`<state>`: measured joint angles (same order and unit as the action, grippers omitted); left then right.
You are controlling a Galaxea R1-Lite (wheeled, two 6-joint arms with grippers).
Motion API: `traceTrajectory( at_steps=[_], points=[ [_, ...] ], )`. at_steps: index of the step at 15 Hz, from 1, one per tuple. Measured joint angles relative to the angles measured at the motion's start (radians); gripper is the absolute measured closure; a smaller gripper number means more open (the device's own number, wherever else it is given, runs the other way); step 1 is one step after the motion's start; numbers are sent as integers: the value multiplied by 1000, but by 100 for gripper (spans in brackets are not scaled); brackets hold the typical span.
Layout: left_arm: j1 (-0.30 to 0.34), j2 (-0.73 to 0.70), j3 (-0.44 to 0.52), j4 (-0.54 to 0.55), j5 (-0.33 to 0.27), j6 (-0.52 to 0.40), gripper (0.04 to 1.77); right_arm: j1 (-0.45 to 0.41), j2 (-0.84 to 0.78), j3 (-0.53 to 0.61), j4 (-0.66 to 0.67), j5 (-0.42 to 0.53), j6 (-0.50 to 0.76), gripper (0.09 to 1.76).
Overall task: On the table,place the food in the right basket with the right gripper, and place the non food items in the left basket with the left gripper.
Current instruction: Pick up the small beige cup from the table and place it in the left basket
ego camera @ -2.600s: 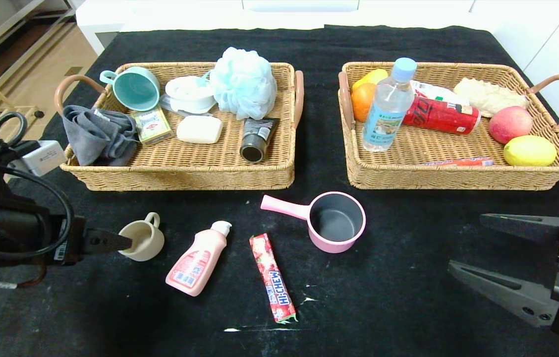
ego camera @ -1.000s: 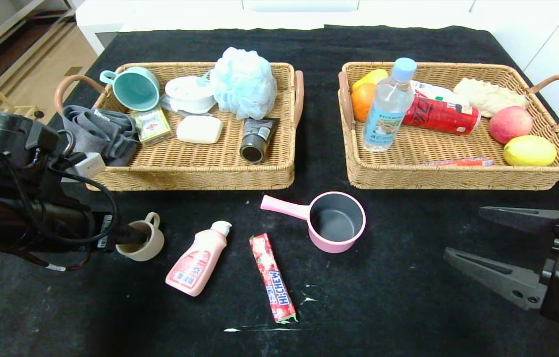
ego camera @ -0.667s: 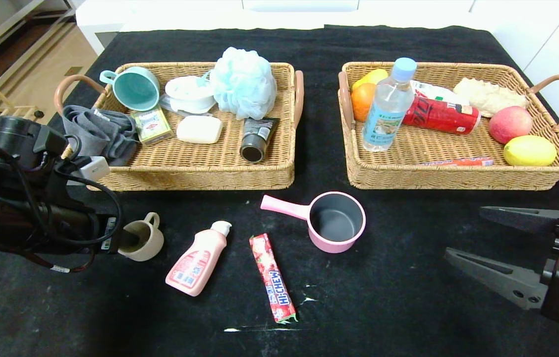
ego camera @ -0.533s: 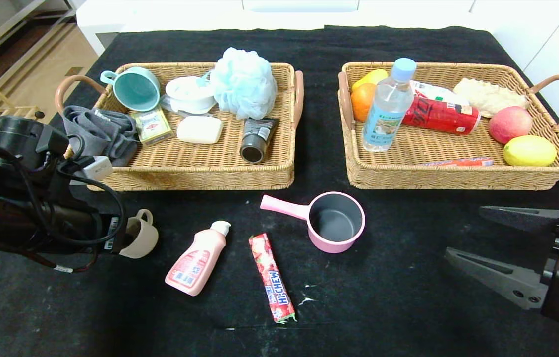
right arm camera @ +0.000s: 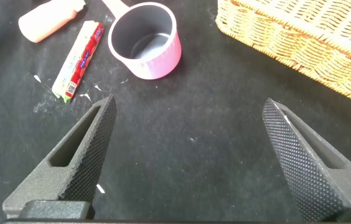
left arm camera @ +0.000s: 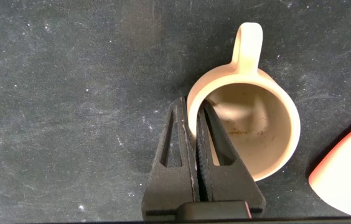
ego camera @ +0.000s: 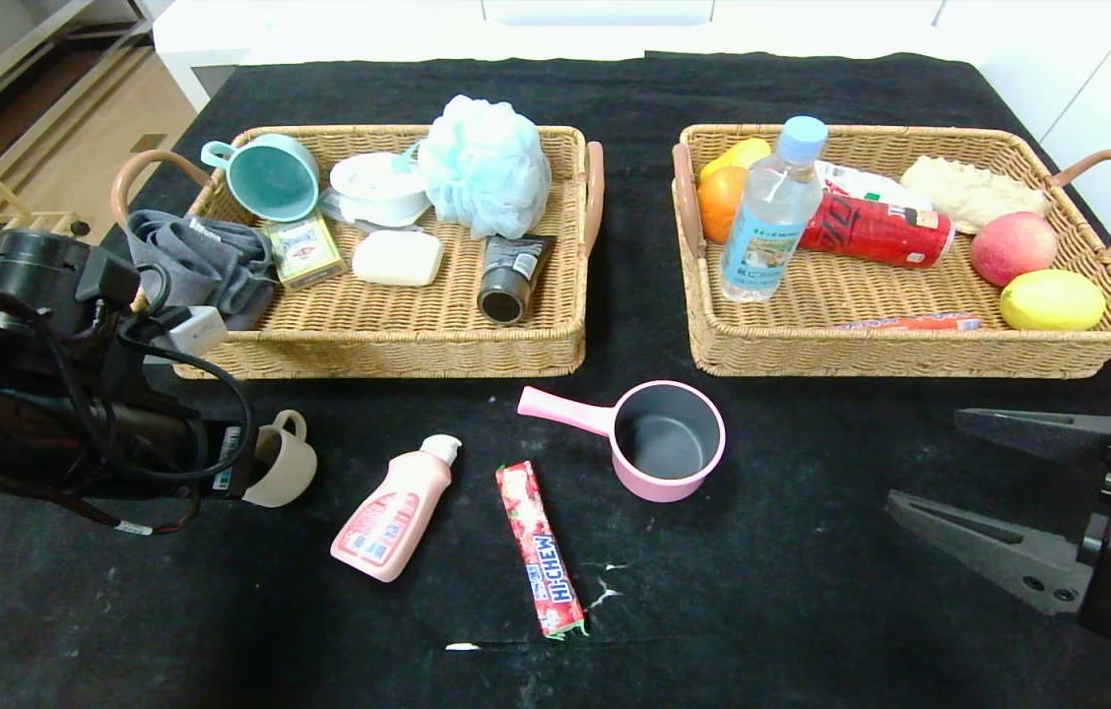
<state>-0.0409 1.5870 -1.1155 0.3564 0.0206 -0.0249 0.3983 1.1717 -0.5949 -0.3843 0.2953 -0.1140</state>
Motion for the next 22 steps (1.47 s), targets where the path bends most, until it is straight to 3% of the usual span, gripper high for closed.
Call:
traceTrajectory(
  at_steps=[10,22],
  points=[
    [-15,-72,20,12,-8,1,167,1,0,4,2,1,1,14],
    [-179,-327,7,0,1,2,167,1,-6,4,1,1,0,14]
  ],
)
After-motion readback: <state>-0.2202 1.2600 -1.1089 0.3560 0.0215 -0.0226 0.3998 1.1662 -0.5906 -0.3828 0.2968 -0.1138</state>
